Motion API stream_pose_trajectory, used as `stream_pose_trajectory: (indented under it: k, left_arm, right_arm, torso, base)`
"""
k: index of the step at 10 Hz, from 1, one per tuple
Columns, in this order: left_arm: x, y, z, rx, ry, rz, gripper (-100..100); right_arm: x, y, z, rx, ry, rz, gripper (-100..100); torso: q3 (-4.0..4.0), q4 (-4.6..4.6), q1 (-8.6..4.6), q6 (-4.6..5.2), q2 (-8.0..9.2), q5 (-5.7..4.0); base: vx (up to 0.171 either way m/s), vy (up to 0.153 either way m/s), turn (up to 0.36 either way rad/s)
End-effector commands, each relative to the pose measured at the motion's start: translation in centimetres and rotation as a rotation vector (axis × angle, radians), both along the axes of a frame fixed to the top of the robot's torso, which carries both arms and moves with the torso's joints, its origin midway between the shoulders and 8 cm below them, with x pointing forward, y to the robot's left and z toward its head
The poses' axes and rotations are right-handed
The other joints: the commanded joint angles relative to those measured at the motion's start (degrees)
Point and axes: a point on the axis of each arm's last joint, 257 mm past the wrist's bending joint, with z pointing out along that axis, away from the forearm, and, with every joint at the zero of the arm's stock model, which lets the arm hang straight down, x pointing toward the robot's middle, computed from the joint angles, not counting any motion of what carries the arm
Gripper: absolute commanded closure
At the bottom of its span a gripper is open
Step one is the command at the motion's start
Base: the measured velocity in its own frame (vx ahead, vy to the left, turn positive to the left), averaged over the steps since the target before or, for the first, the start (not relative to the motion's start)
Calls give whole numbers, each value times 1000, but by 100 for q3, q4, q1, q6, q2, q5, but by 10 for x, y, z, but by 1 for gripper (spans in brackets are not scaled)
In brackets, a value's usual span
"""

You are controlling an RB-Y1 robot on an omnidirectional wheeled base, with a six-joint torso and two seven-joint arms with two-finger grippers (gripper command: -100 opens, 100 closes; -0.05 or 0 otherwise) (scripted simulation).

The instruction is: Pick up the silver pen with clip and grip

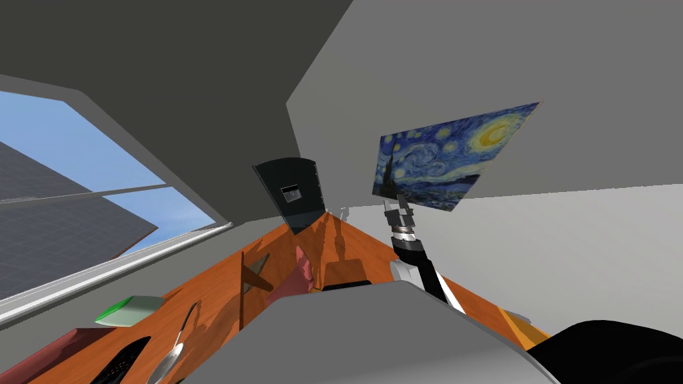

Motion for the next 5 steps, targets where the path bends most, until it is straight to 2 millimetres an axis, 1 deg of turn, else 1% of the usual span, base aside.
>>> stream_pose_trajectory:
  k: [1,4,5]
  left_arm:
    - [0,0,0,0,0,0,100]
    - [0,0,0,0,-1,1,100]
    - [0,0,0,0,-1,1,0]
  right_arm:
    - [0,0,0,0,0,0,0]
    - [0,0,0,0,0,0,0]
    - [0,0,0,0,0,0,0]
  torso:
    - [0,0,0,0,0,0]
    - [-1,0,4,2,-2,4]
    - [-1,0,4,2,-2,4]
  base:
    - [0,0,0]
    - [0,0,0]
    - [0,0,0]
